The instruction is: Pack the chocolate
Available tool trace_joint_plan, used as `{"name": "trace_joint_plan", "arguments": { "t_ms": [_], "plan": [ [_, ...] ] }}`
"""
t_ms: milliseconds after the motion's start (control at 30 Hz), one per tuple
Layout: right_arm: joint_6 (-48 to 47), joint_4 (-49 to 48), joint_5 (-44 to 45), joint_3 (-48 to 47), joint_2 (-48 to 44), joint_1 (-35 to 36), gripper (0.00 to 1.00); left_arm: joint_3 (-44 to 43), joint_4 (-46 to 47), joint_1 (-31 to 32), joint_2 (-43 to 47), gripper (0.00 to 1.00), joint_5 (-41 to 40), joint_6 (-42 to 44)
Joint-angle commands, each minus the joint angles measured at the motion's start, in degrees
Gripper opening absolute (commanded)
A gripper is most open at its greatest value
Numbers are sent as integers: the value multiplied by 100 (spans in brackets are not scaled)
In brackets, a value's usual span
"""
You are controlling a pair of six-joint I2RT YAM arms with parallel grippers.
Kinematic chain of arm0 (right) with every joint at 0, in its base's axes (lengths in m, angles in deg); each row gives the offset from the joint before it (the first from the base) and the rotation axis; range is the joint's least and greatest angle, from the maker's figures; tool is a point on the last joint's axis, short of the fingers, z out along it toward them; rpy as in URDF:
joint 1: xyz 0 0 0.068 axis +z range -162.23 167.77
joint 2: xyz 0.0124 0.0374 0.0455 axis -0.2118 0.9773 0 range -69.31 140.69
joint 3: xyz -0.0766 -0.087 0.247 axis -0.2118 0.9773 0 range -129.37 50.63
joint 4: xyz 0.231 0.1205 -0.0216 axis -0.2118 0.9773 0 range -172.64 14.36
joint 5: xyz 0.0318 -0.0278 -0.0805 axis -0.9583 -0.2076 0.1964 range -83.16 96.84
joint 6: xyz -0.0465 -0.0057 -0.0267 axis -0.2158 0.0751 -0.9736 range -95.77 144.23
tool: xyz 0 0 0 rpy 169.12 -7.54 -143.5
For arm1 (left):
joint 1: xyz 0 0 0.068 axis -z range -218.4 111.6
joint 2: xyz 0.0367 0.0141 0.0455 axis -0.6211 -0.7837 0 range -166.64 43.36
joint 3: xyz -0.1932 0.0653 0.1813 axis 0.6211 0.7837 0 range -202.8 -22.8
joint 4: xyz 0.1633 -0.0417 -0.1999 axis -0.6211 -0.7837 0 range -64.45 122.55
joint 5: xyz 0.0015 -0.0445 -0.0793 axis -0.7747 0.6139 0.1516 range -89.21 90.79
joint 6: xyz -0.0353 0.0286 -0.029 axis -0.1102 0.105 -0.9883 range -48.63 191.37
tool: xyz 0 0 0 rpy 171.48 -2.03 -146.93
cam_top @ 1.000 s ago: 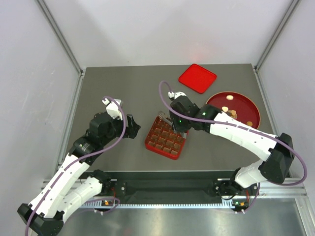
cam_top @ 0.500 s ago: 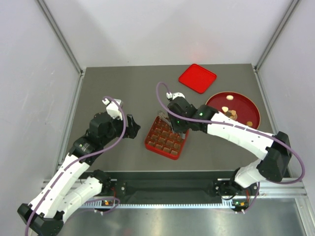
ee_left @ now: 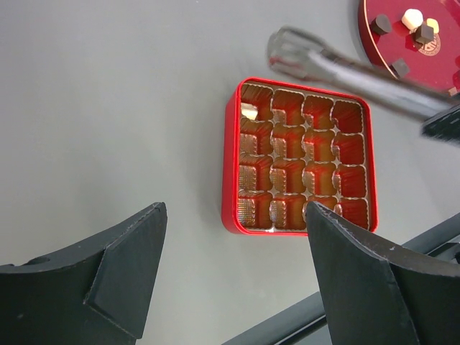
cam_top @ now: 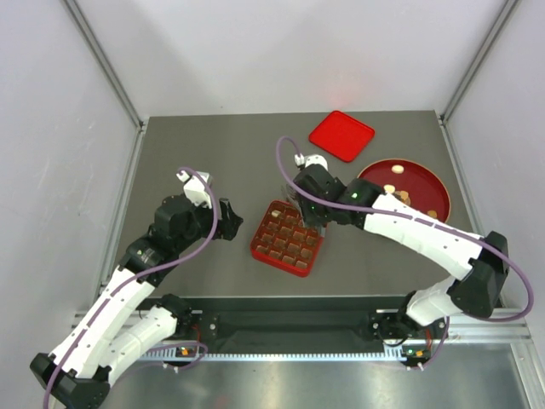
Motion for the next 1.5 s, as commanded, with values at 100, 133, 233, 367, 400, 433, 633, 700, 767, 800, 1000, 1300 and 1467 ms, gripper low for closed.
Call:
{"name": "trace_joint_plan", "arguments": {
  "t_ms": [100, 133, 233, 367, 400, 433, 633, 700, 767, 800, 1000, 1300, 1467],
  "plan": [
    [-261, 497, 498, -487, -693, -779, 32, -38, 56, 17, 111, 83, -42, 38],
    [-341, 514, 472, -338, -841, -1251, 33, -38, 56, 17, 111, 83, -34, 38],
    [-701, 523, 428, -65, -1070, -2209, 33, -47, 74, 17, 85, 83, -25, 38],
    [-913, 611, 367, 418, -1229, -3144, 34, -55, 100, 17, 76, 83, -33, 38],
    [-947, 646, 323, 489, -1256, -3293, 34, -47, 100, 17, 76, 83, -51, 38],
    [-983, 638, 279, 655, -1326, -3538, 35, -38, 91, 17, 85, 83, -42, 38],
    [-1159, 655, -20, 1174, -1633, -4147, 36, -38, 100, 17, 94, 83, -16, 46],
    [-1159, 673, -82, 1271, -1704, -4261, 37, -38, 109, 17, 76, 83, 2, 46],
    [-1185, 673, -108, 1421, -1748, -4297, 38, -38, 109, 17, 67, 83, 2, 46],
    [-1185, 673, -117, 1465, -1783, -4332, 38, -38, 109, 17, 58, 83, 2, 46],
    [-1185, 532, -249, 1781, -1880, -4420, 40, -29, 83, 17, 76, 83, -7, 38],
    [-1220, 181, -275, 2045, -1757, -4543, 41, -20, 91, 17, 41, 83, -34, 20],
    [-1247, -117, -460, 2194, -1555, -4622, 41, -29, 74, 17, -20, 83, -42, 20]
  ]
}}
